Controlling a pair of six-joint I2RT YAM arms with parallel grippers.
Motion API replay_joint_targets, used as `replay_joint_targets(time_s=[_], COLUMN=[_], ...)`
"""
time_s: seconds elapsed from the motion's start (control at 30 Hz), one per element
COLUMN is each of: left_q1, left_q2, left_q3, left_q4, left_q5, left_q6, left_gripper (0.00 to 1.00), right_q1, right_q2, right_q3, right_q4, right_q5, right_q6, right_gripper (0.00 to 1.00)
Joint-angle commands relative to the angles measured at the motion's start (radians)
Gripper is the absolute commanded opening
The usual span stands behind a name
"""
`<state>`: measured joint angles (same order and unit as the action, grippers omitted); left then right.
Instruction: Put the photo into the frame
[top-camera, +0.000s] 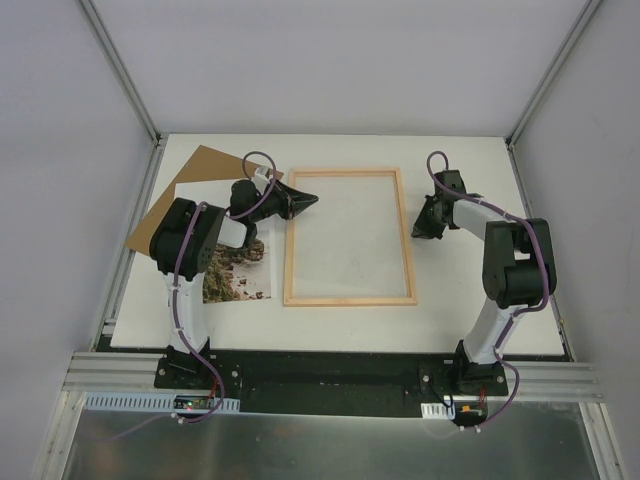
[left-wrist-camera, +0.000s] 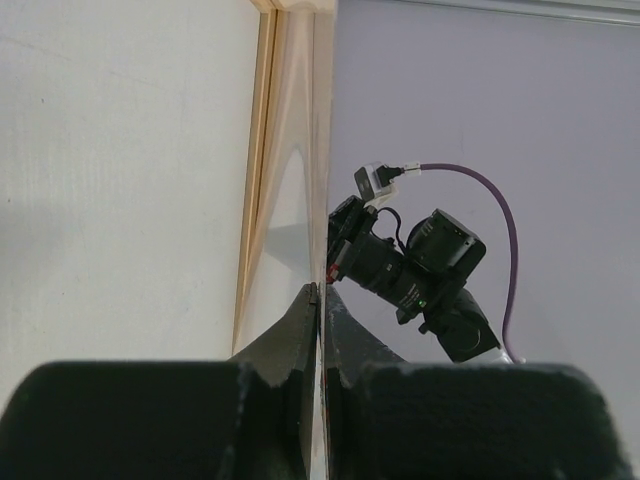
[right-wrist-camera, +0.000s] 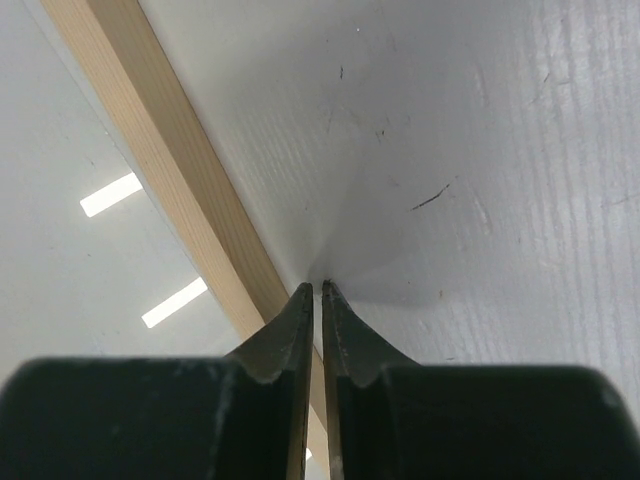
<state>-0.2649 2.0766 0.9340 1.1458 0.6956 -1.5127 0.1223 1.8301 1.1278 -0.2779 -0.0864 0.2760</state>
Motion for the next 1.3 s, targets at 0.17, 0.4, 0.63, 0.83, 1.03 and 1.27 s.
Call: replay_joint_targets(time_s=[0.17,0.4,0.63,0.83,1.03,1.27], left_q1=[-0.016,-0.016,-0.017,-0.017,-0.019,-0.023], left_q2=[-0.007,-0.016,-0.032,-0.038,-0.047,-0.056], left_q3=[0.019,0.009,-0.003,-0.008,-0.020,-0.034], left_q4=[0.094,0.095,0.091,0.097,0.094,0.092], left_q5=[-0.002,-0.005,-0.007,-0.002,-0.007,-0.011], left_q6=[-0.040,-0.049,-0.043,-0.044,-0.041,-0.034], left_gripper=[0.00,0.00,0.00,0.00,0.00,0.00], right_q1=[0.013,0.014,0.013,0.013,0.013,0.014], right_q2=[-0.008,0.000,0.000,-0.003,-0.002,-0.002], right_q3=[0.035,0.040,0.038,0.038,0.038,0.038], right_q4=[-0.030,-0.035,-0.035,-0.035,-0.037,-0.037], right_q5=[0.017,0.020,0.020,0.019,0.016,0.014], right_q6=[-0.015,-0.017,-0.017,-0.018,-0.020,-0.017], right_gripper=[0.09,0.09,0.09,0.09,0.09,0.09])
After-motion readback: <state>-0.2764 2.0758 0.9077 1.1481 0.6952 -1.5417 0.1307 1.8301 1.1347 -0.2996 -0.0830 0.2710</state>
